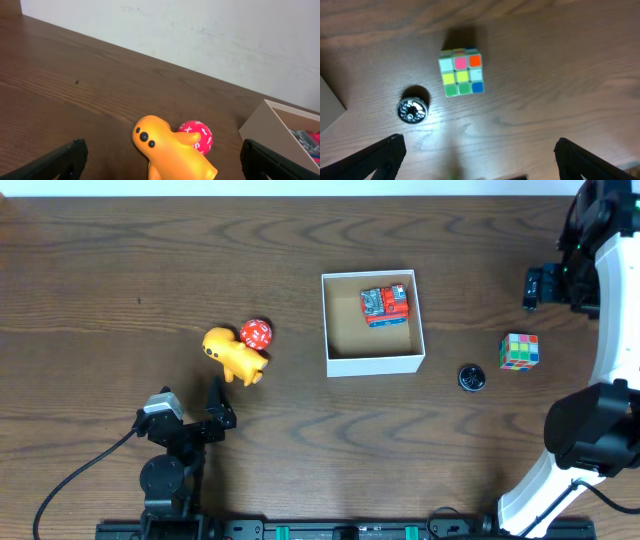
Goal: Pack container
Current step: 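Raise the right gripper and move it over the Rubik's cube, then lower the right gripper and grasp the Rubik's cube, lift it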
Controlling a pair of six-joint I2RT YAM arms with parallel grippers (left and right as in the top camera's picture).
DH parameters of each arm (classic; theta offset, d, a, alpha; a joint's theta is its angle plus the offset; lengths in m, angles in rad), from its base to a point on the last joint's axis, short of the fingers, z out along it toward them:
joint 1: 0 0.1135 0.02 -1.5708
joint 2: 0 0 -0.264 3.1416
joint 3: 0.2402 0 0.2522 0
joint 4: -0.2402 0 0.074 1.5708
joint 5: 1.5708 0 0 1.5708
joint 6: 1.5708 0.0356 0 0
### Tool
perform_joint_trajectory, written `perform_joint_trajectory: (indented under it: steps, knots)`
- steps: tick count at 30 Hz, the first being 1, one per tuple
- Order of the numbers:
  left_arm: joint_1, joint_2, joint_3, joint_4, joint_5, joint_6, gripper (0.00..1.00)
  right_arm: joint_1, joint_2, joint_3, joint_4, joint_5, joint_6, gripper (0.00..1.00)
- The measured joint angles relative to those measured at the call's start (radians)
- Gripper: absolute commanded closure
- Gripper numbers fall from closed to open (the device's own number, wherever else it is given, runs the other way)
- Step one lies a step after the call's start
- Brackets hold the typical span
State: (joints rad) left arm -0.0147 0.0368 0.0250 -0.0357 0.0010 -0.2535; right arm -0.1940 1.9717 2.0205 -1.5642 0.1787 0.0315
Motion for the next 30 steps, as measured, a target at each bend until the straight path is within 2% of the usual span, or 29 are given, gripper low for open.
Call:
perform_joint_trajectory:
  steps: [15, 30]
  knots:
    - [0.0, 0.0, 0.0, 0.0, 0.0, 0.0, 0.02, -0.008, 0.0, -0.386, 0.299, -0.027, -0.106, 0.01]
    - [0.0, 0.0, 0.0, 0.0, 0.0, 0.0, 0.02, -0.039, 0.0, -0.564, 0.578, -0.052, -0.206, 0.01]
